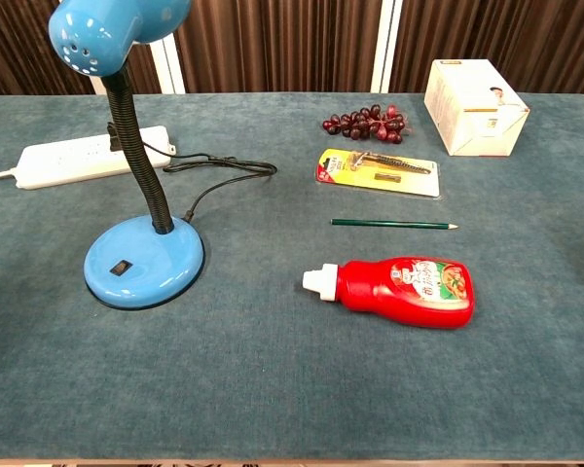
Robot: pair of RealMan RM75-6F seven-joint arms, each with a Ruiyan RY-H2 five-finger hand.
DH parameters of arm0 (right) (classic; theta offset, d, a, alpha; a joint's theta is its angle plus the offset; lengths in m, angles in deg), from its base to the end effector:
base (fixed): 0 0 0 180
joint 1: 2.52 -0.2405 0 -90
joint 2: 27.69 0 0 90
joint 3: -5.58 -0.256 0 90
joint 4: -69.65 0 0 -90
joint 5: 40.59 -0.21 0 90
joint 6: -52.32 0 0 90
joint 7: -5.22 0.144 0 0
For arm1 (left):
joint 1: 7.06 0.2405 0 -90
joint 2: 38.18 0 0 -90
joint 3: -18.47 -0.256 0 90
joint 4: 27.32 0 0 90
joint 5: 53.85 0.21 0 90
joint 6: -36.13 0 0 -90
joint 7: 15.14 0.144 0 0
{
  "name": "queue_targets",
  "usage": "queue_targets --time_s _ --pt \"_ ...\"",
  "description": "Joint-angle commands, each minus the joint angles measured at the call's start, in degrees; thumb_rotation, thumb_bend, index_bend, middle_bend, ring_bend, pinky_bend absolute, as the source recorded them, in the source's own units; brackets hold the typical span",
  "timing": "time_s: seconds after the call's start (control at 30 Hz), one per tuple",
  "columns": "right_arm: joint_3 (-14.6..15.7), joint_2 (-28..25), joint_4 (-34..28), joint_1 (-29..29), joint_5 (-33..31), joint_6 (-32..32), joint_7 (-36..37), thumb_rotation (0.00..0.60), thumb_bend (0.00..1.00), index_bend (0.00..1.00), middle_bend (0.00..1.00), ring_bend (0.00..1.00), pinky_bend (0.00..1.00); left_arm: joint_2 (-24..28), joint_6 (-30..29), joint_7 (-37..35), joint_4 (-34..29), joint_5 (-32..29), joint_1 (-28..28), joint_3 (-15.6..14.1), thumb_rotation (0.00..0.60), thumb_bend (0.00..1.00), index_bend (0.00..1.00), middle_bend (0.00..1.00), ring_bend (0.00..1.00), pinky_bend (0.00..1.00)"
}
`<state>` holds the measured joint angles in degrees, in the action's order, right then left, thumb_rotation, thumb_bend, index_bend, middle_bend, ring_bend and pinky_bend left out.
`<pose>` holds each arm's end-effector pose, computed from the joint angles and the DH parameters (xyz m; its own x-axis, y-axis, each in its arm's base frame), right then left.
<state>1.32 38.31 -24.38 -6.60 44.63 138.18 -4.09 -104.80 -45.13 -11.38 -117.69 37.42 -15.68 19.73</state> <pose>-0.3037 -0.1812 0.1518 0.4830 0.0239 0.8753 -0.8756 0.0150 0.4828 -0.2957 0.1939 0.1303 0.4643 0.0595 0.8837 0.8777 -0.1642 -0.4502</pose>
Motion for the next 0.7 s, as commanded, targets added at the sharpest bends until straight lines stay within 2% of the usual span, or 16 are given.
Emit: queue_targets --time_s 0.03,0.37,0.7 --pt "-0.1 0.0 0.0 0.0 -0.1 0.1 -0.1 0.6 0.14 0.12 0.05 0.04 1.0 -2.0 6.6 3.3 -0.3 -1.8 -3.6 -0.1 0.6 0.53 0.09 0.71 0.73 0.74" --pt "-0.2 -0.1 0.0 0.0 -0.5 -0.1 -0.5 0.6 0.14 0.12 0.05 0.04 1.0 -6.5 17.1 5.9 0.6 -5.1 -8.7 -1.0 0.6 0.53 0.09 0.71 0.73 0.74" --pt "-0.5 0.0 -0.1 0.0 -1.4 -0.3 -0.8 0.6 0.14 0.12 0.05 0.04 1.0 -9.9 20.2 8.7 2.6 -6.4 -10.2 -2.5 0.6 0.53 0.09 0.7 0.73 0.74"
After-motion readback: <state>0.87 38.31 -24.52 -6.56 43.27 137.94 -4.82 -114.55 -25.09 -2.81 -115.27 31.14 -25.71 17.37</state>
